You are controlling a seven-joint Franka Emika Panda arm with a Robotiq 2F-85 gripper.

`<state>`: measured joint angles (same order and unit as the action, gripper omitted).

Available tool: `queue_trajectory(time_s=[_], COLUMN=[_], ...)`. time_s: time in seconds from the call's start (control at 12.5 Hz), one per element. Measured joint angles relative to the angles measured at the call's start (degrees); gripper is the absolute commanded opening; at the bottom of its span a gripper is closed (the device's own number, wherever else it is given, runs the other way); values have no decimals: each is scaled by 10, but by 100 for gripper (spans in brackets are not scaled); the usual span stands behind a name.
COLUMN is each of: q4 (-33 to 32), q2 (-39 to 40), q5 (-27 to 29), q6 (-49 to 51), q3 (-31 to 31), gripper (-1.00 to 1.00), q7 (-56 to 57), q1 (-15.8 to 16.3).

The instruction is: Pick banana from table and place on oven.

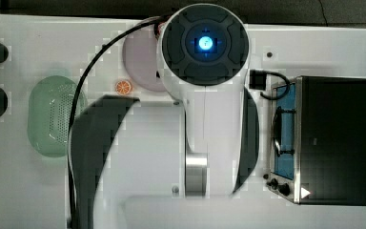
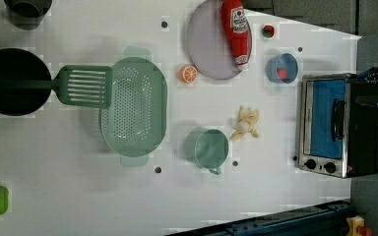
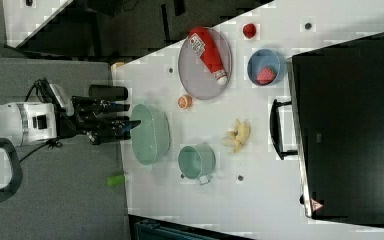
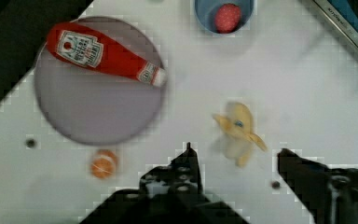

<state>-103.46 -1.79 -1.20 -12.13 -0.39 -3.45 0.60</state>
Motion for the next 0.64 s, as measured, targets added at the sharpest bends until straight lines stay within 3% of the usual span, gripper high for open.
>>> queue_trajectory(time_s=[0.24,0.4,0.64], q4=[-170,-209,-165], q2=[-180,-271,-301], q5=[-3,-7,3], q6=[85,75,50], q3=[-4,-1,4], gripper=[99,100,100], q7=[0,-3,-11], q1=[-9,-15,-16])
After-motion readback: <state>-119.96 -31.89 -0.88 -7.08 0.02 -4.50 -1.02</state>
